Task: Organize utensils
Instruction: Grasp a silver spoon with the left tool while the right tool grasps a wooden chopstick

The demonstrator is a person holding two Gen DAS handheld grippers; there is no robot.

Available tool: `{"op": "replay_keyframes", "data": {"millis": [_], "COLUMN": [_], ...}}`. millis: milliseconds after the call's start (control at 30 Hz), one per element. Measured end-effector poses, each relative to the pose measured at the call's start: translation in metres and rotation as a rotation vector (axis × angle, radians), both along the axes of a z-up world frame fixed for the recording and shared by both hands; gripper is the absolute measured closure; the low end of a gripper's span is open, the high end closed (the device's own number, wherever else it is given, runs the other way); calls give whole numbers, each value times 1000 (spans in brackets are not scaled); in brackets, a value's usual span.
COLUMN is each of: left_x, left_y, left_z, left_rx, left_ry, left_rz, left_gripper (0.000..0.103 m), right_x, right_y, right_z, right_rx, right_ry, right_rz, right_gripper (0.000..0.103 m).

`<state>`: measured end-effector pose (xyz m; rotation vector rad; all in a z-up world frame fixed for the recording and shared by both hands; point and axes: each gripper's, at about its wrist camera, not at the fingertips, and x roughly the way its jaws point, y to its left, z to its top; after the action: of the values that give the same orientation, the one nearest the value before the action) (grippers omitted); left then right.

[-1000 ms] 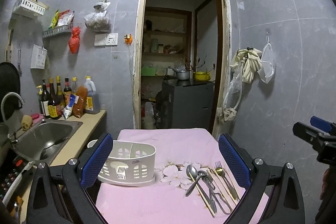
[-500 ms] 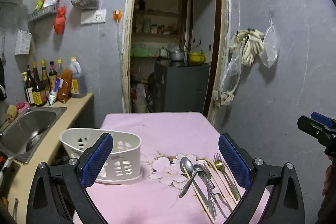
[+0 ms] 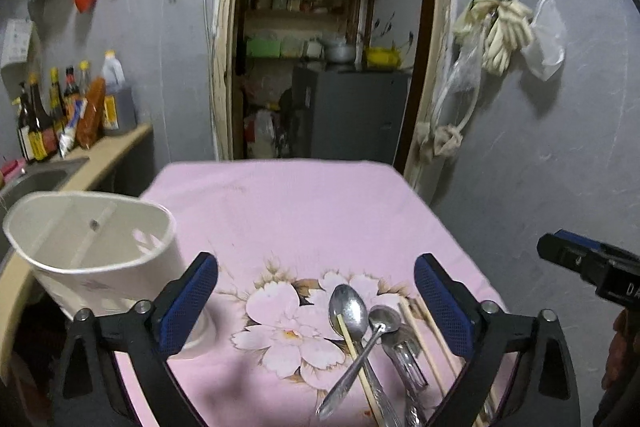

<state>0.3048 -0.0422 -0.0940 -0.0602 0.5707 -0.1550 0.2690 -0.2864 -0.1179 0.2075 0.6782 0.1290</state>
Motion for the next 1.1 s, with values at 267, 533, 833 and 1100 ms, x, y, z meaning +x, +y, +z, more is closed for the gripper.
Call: {"op": "replay_keyframes", "data": {"millis": [267, 533, 833, 1100], "left_x": [50, 71, 75, 87], "left_y": [-1, -6, -4, -13], "left_z": [-44, -78, -82, -89], "left_rx": [-48, -79, -121, -126], "left_ry": [139, 235, 276, 348], "left_rz": [-37, -96, -129, -248], "left_gripper": [38, 59, 62, 77], "right_x": [45, 72, 80, 89], "right_y": [-5, 2, 16, 18], "right_z": [-52, -83, -94, -100], "right_rx": [43, 78, 81, 107], "right_ry": [83, 124, 182, 232], "right_rz": [92, 211, 308, 368], "right_gripper": [62, 66, 75, 80]}}
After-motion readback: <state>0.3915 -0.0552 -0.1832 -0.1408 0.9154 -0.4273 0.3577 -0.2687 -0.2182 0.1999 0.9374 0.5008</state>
